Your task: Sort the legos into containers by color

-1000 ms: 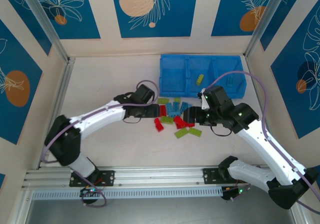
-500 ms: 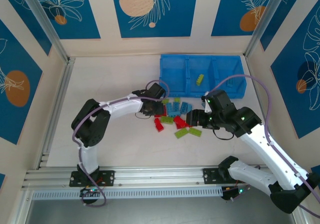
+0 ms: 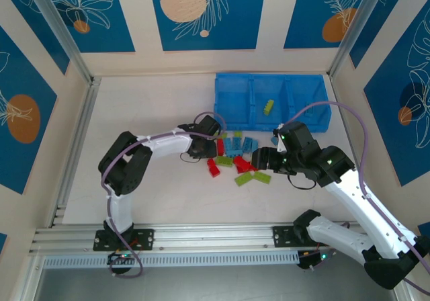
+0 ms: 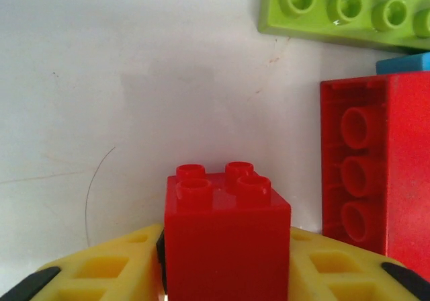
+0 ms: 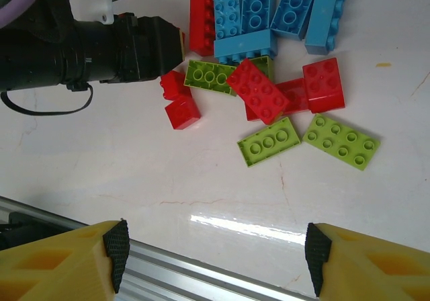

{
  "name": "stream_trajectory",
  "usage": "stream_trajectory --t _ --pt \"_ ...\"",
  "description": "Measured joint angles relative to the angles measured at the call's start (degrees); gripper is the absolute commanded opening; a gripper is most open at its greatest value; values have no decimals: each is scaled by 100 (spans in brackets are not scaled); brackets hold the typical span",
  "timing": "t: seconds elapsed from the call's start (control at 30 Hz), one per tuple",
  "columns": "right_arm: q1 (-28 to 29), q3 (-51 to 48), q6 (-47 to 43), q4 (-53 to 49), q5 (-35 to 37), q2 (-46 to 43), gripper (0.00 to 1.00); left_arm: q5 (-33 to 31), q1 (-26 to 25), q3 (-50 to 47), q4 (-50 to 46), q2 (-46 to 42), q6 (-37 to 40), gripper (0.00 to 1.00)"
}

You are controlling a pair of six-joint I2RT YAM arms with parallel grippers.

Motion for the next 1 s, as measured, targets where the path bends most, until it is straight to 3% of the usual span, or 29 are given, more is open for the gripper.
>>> stream_trajectory --t 0.13,0.27,0.43,0.6,0.73,0.8,0.9,1.0 --pt "0 0 48 2 0 0 72 55 9 -249 90 -243 107 25" --pt "17 0 111 17 2 -15 73 122 -55 -258 -70 -776 264 25" --pt "24 -2 293 122 197 -273 74 -133 -219 1250 -387 -953 555 25" --pt "24 -15 452 201 280 -564 74 -955 -214 3738 -380 302 1080 25" --pt "24 -83 529 199 286 -678 74 -1163 -57 5578 -581 1825 1403 26" --pt "24 -114 544 184 308 -726 74 -1156 55 6419 -761 2594 1539 31" --pt "24 -131 570 146 352 -804 74 -1106 195 7077 -1045 3314 1696 43" --pt "24 -186 654 79 520 -903 75 -975 258 7125 -1390 3438 1755 47"
